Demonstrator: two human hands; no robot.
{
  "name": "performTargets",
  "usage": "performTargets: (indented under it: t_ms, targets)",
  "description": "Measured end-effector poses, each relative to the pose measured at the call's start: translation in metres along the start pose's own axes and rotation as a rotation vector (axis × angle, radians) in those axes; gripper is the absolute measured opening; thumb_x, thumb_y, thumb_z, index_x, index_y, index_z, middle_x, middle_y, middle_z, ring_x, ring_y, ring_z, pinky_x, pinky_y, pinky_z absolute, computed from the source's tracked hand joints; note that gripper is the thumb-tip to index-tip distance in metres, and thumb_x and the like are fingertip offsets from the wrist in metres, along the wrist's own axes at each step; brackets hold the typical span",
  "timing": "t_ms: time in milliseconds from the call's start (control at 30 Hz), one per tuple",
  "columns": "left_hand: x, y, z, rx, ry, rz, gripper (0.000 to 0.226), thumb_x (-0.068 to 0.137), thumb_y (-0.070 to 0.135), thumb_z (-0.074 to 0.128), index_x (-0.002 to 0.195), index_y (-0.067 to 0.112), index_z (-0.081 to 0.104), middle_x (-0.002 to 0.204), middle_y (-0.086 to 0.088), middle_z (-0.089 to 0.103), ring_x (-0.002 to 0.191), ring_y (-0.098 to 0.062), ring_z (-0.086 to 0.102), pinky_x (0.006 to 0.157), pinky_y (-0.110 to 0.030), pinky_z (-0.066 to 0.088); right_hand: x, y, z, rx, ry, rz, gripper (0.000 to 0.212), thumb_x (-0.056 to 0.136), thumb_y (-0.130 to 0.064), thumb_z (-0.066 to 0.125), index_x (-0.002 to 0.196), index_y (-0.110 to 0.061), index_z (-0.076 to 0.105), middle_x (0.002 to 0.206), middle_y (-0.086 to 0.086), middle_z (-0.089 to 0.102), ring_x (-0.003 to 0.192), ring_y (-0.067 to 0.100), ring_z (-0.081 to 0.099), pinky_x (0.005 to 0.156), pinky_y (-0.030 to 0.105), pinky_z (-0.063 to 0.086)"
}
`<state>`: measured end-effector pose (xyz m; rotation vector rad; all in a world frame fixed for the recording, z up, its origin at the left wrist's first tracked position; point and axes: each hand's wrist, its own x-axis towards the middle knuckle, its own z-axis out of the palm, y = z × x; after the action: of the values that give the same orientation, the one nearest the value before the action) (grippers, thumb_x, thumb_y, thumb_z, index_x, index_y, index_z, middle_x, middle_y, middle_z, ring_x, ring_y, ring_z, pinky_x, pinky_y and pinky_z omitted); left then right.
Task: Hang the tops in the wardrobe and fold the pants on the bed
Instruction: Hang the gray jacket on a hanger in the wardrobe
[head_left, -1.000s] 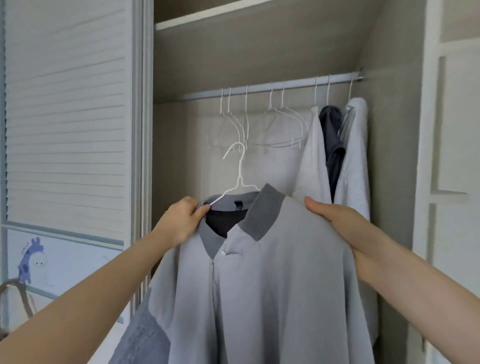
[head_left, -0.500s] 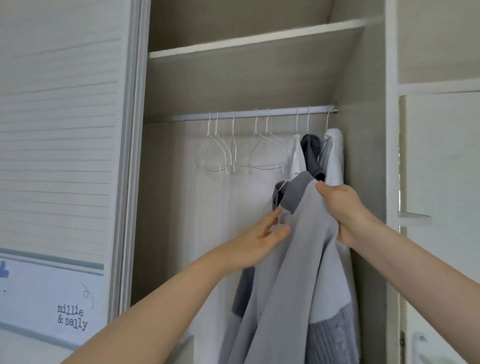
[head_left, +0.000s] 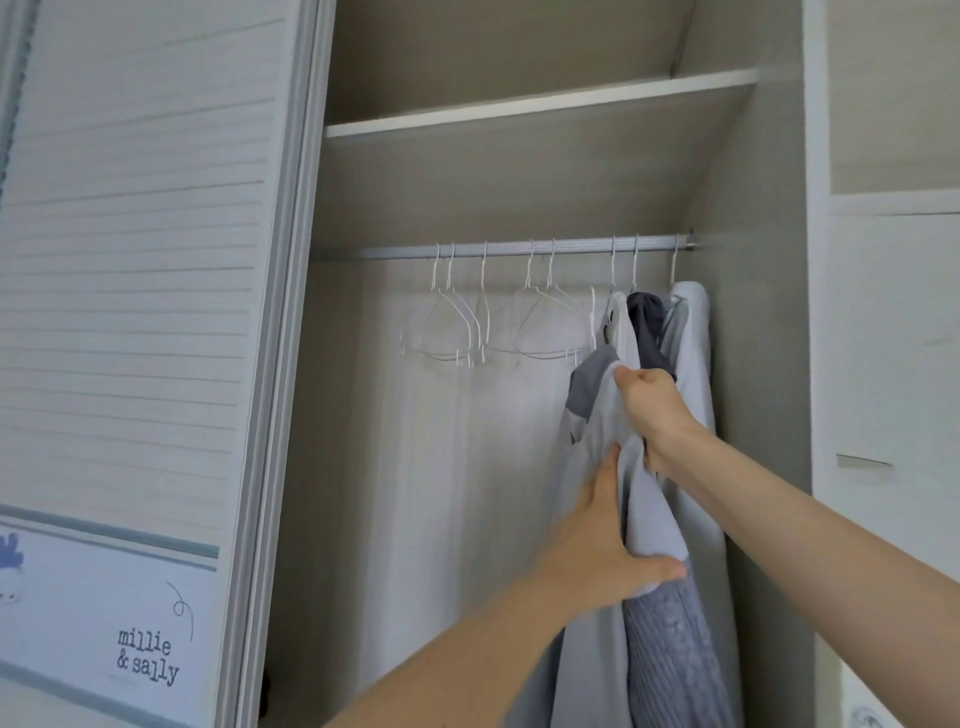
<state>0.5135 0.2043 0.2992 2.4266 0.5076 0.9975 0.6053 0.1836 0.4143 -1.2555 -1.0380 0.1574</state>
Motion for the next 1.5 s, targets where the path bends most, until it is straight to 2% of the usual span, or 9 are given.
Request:
performTargets:
  t_ms: [233,367,500,767,867,967,1133,1333,1500]
  targets:
    - [0.006,-0.012,-0.005,-0.009,0.127,-0.020,0.124,0.067,0.058,0.078,0.149,0.045,-0.015,0.161,0.022,0.001,0.145,-0.011,0.022,0.114,-0.037,0.029,0.000,-0.008,0.016,-0.089,0.000,-0.075,0.046,0.102,-0.028,0.038,0.059,-0.018,0.027,0.054,-0.003,0.026,0.047,0.012,0.030,0.042,0.020,0.030]
    - [0.007,-0.011,-0.012,-0.056,0.192,-0.026,0.115,0.064,0.061,0.076,0.150,0.043,0.002,0.157,0.017,0.022,0.138,-0.010,0.034,0.110,-0.037,0.037,0.004,-0.019,0.018,-0.039,0.032,-0.087,0.043,0.102,-0.026,0.037,0.061,-0.019,0.025,0.053,-0.004,0.022,0.043,0.011,0.024,0.039,0.019,0.027]
    - [0.018,-0.007,-0.025,-0.112,0.244,0.003,0.092,0.076,0.034,0.074,0.150,0.028,0.019,0.141,0.006,0.040,0.127,-0.016,0.046,0.104,-0.038,0.044,0.020,-0.036,0.017,-0.041,0.088,-0.113,0.041,0.102,-0.024,0.035,0.062,-0.019,0.025,0.055,-0.003,0.022,0.044,0.012,0.024,0.034,0.017,0.022]
    - [0.053,-0.031,-0.068,0.033,0.289,-0.022,0.085,0.095,0.032,0.056,0.155,0.031,-0.005,0.120,-0.003,0.062,0.087,-0.014,0.060,0.078,-0.020,0.047,0.078,-0.080,0.042,-0.254,0.240,-0.273,0.027,0.100,-0.006,0.036,0.113,0.010,0.053,0.093,0.018,0.054,0.099,0.034,0.058,0.064,0.025,0.031]
    - [0.069,-0.044,-0.083,-0.003,0.384,-0.001,0.054,0.100,0.026,0.050,0.148,0.024,0.026,0.106,-0.006,0.067,0.089,-0.019,0.064,0.082,-0.030,0.051,0.111,-0.090,0.054,-0.311,0.248,-0.277,0.026,0.096,-0.001,0.041,0.117,0.007,0.053,0.099,0.021,0.061,0.109,0.035,0.057,0.062,0.025,0.035]
    - [0.092,-0.063,-0.095,-0.009,0.461,0.043,0.010,0.101,0.022,0.049,0.103,0.012,0.051,0.073,0.000,0.060,0.064,-0.008,0.055,0.061,-0.024,0.045,0.148,-0.093,0.065,-0.309,0.251,-0.213,0.032,0.092,0.000,0.046,0.123,0.004,0.052,0.117,0.022,0.061,0.116,0.034,0.055,0.082,0.031,0.048]
    - [0.130,-0.100,-0.109,0.049,0.570,0.048,0.046,0.097,0.021,0.057,0.056,0.017,0.037,0.053,0.009,0.044,0.045,0.002,0.041,0.047,-0.014,0.032,0.196,-0.073,0.083,-0.390,0.266,-0.212,0.028,0.092,-0.006,0.045,0.118,0.004,0.051,0.130,0.023,0.055,0.122,0.036,0.050,0.094,0.038,0.045]
    - [0.154,-0.131,-0.108,-0.004,0.567,-0.008,0.047,0.097,0.022,0.057,0.057,0.018,0.032,0.049,0.013,0.037,0.042,0.001,0.037,0.045,-0.017,0.029,0.228,-0.052,0.100,-0.432,0.213,-0.162,0.037,0.094,-0.005,0.044,0.129,0.006,0.045,0.132,0.028,0.050,0.117,0.036,0.054,0.080,0.033,0.044]
    - [0.148,-0.145,-0.092,-0.136,0.500,-0.089,0.037,0.104,0.027,0.040,0.069,0.014,0.040,0.063,0.004,0.051,0.054,-0.001,0.043,0.048,-0.014,0.032,0.228,-0.031,0.107,-0.522,0.118,-0.123,0.012,0.091,-0.006,0.046,0.102,-0.002,0.042,0.110,0.022,0.049,0.102,0.035,0.055,0.071,0.027,0.034]
